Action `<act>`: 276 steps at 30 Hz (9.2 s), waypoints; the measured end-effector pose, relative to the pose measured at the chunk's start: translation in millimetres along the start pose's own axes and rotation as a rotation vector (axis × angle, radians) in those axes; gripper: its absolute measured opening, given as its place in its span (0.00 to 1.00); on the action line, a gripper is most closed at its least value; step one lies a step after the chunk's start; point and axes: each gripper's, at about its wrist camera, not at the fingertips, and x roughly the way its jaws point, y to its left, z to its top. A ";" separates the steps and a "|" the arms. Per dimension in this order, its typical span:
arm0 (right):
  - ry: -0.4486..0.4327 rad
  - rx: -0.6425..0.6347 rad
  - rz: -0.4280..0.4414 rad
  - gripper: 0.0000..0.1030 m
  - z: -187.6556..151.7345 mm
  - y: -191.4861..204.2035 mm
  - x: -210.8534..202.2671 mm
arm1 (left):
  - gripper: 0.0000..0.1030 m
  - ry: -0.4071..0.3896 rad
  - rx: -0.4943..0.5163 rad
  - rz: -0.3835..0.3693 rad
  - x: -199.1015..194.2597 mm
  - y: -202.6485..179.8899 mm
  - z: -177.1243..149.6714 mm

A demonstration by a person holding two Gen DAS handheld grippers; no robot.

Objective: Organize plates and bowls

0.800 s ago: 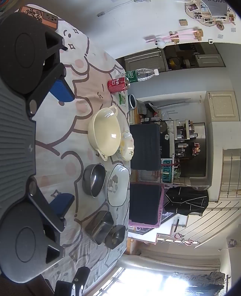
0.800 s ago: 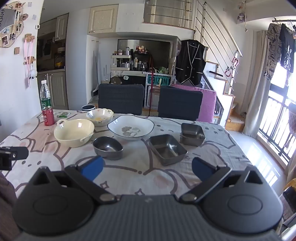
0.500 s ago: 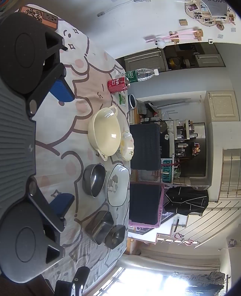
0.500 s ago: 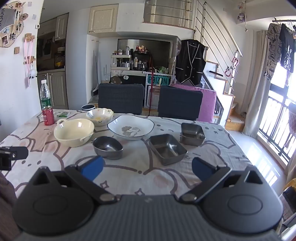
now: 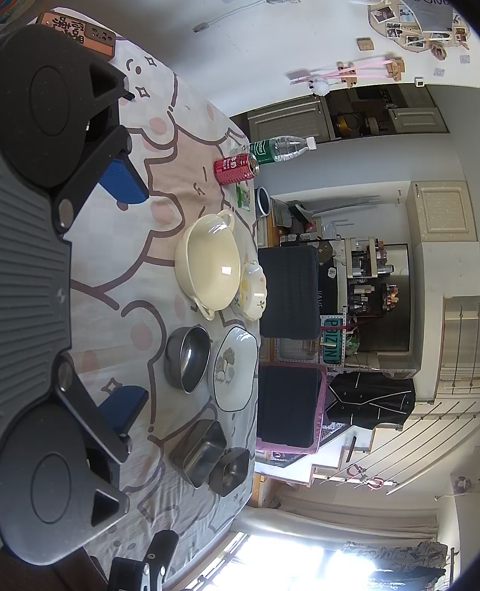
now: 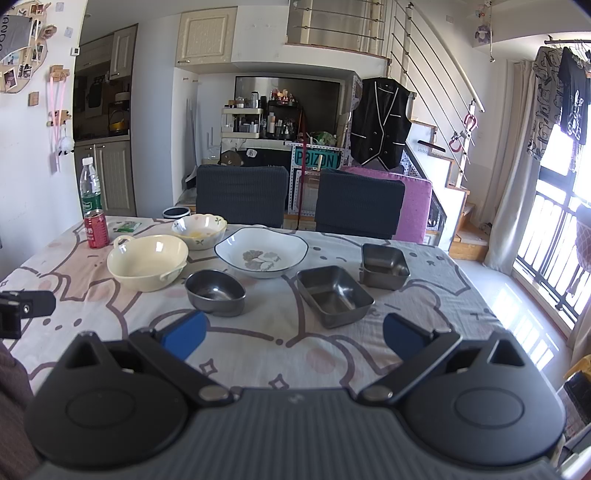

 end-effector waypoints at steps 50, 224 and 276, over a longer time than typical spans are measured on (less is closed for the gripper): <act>0.005 -0.004 -0.001 1.00 0.3 1.0 0.1 | 1.00 -0.001 0.000 0.000 0.0 0.0 0.0; 0.295 0.242 0.300 0.12 144.2 -71.5 228.2 | 0.11 0.258 -0.145 -0.397 265.1 10.9 168.1; 0.827 0.128 0.291 0.15 -8.9 41.6 210.4 | 0.16 0.725 -0.286 -0.262 277.7 72.0 2.2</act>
